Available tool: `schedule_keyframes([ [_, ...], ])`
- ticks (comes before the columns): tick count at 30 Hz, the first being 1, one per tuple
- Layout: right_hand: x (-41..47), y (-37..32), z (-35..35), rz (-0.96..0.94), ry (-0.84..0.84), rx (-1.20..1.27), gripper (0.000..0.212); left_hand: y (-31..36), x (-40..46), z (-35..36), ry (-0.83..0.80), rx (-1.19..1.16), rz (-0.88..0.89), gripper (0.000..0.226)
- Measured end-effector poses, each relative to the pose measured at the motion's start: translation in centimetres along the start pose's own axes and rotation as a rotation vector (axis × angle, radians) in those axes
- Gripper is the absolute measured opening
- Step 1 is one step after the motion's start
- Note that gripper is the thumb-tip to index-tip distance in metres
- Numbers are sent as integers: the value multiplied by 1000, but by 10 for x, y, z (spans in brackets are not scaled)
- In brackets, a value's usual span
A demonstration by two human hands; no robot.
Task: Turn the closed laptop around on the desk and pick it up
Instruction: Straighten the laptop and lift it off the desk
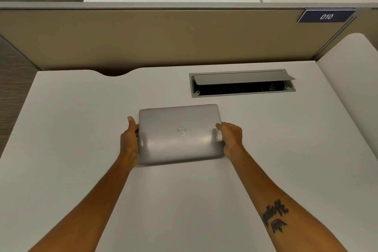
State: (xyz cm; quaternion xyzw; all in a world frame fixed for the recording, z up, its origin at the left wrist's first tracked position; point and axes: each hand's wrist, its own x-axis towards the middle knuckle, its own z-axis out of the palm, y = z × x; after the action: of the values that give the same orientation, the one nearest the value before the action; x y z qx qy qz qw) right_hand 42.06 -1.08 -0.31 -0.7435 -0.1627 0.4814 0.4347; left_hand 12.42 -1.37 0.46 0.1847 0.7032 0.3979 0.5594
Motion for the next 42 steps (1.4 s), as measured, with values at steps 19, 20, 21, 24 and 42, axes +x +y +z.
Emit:
schedule_keyframes([
  [19,24,-5,3,-18,7,-74,37,6,6,14,9,-54,62,60],
  [20,25,-5,3,-12,9,-74,36,6,7,15,8,-53,64,61],
  [21,25,-5,3,-5,10,-73,35,7,6,15,9,-56,64,61],
  [24,24,-6,2,3,11,-77,22,6,6,15,8,-60,58,61],
  [42,42,9,3,-7,15,-27,9,-3,17,13,16,-44,49,67],
])
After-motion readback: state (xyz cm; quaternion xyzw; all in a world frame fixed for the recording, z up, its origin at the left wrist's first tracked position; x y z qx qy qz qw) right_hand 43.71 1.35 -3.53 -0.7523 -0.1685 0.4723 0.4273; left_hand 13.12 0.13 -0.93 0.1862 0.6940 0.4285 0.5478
